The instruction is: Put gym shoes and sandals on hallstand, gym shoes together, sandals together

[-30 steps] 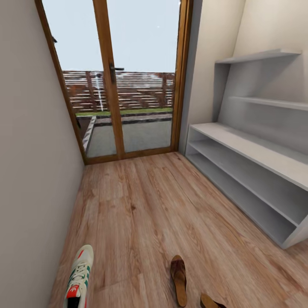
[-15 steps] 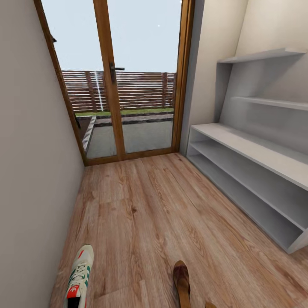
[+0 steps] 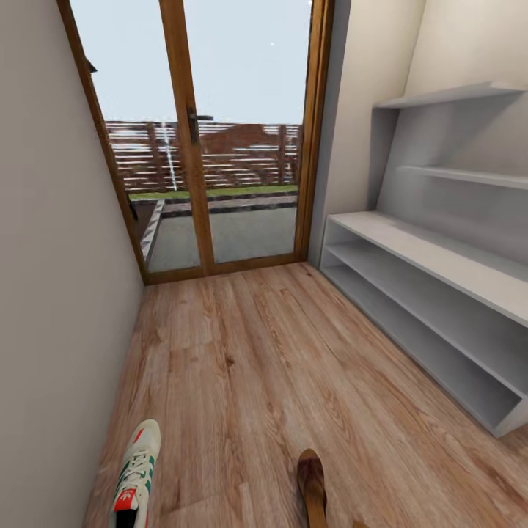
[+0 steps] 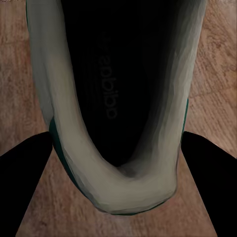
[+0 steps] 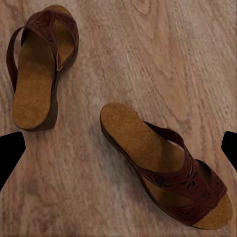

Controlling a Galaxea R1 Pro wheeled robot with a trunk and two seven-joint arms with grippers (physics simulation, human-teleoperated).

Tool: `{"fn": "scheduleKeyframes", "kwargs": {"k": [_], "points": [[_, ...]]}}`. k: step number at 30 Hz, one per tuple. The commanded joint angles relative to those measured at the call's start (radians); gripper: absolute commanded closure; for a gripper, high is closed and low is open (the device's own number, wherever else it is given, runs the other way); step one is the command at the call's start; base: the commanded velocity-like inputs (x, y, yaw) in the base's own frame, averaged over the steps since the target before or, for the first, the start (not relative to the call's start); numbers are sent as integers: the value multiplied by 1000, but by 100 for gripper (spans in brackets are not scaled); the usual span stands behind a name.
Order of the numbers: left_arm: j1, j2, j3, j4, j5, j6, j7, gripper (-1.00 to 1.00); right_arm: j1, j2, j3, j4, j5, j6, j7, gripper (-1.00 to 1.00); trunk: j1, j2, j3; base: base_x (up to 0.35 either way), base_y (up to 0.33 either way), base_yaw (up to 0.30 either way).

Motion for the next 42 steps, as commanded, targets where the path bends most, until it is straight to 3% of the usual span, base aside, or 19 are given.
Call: {"fn": "scheduleKeyframes", "kwargs": {"k": [1,42], "points": [[-1,0,9,1,-4,-2,-7,100,0,1,-6,1,9,-3,1,-100,0,0,-1,133,0,0],[-1,-1,9,1,-4,-2,-7,100,0,1,-6,1,10,-3,1,-100,0,0,-1,119,0,0]]}}
